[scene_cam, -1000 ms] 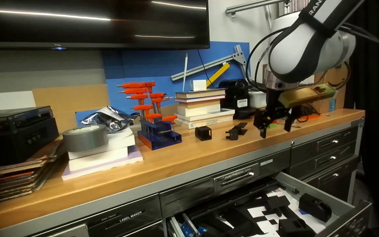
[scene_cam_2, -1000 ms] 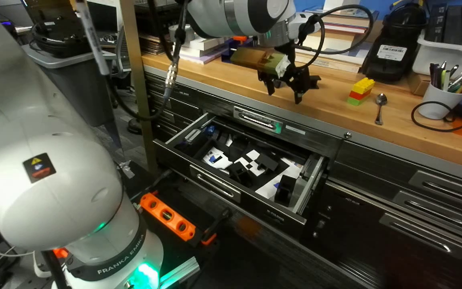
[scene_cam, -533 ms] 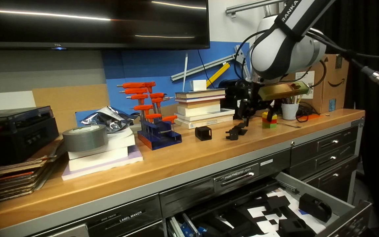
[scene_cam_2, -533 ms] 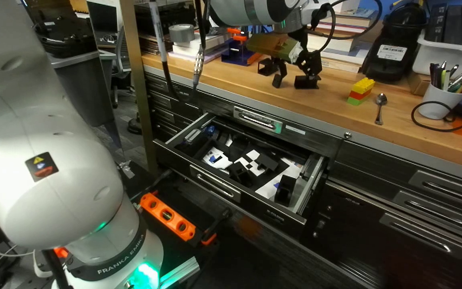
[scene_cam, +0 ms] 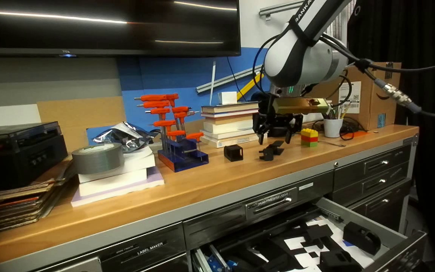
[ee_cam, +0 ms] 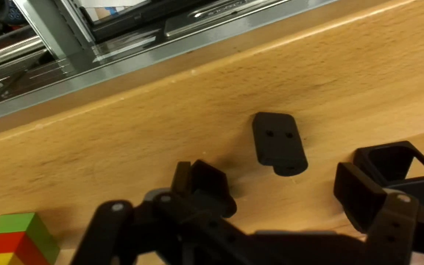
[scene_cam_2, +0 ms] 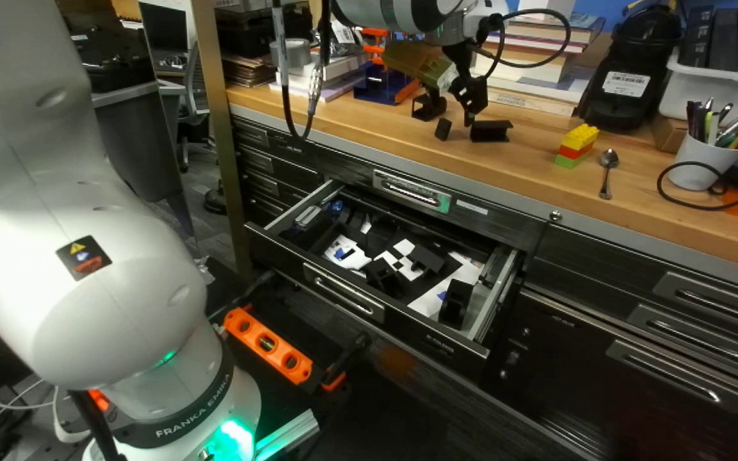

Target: Put the three black objects in the open drawer and close it

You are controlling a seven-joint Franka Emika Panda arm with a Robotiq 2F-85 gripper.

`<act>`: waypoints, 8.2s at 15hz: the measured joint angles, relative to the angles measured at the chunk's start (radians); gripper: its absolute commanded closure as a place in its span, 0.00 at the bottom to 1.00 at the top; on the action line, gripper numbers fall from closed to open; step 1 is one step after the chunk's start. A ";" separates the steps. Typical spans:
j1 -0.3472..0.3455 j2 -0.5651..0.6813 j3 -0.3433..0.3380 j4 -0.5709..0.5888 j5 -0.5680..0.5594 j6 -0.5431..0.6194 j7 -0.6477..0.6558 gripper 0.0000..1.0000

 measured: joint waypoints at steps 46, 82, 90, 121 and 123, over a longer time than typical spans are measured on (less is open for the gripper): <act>0.038 -0.004 -0.029 0.065 -0.149 -0.554 0.035 0.79; 0.067 0.081 0.038 -0.447 -0.023 0.168 0.319 0.79; 0.079 0.222 0.003 -0.349 -0.001 0.195 0.261 0.79; 0.050 -0.084 -0.096 0.095 -0.087 -0.547 0.078 0.00; 0.033 -0.061 -0.097 0.127 -0.100 -0.524 0.079 0.00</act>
